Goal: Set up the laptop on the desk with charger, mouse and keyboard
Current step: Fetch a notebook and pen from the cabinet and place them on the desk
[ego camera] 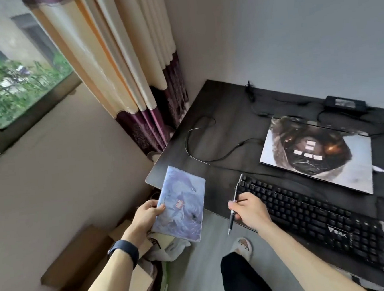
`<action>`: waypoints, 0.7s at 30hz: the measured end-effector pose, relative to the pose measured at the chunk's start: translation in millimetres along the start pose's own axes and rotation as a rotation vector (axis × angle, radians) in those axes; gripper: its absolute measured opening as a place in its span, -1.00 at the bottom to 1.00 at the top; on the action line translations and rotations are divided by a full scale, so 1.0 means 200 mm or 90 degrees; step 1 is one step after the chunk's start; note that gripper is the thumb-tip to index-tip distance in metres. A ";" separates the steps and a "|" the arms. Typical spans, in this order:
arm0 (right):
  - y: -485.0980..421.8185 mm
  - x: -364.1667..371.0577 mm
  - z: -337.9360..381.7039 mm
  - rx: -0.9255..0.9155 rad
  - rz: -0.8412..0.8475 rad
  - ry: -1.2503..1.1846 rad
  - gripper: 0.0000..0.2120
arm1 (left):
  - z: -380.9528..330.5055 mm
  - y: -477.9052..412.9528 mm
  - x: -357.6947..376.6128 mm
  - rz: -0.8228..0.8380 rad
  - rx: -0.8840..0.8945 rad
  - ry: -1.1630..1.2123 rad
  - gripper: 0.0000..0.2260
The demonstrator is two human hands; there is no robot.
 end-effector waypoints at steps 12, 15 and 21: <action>-0.61 0.29 -0.09 0.150 0.050 0.219 -0.73 | -0.26 -0.56 0.11 -0.075 -0.109 -0.320 -0.64; -0.67 0.32 -0.06 0.181 0.033 0.239 -0.71 | -0.31 -0.67 0.13 -0.059 -0.115 -0.427 -0.62; -0.68 0.32 -0.03 0.220 0.024 0.235 -0.74 | -0.48 -0.73 0.14 -0.083 -0.011 -0.737 -0.81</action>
Point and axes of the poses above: each hand's wrist, its own y-axis away from the middle knuckle, its own x-axis out of the palm, z = x × y, the point moved 4 cm from there along -y, towards the middle knuckle, and after that the axes turned 11 degrees about -x, right-handed, at the moved point
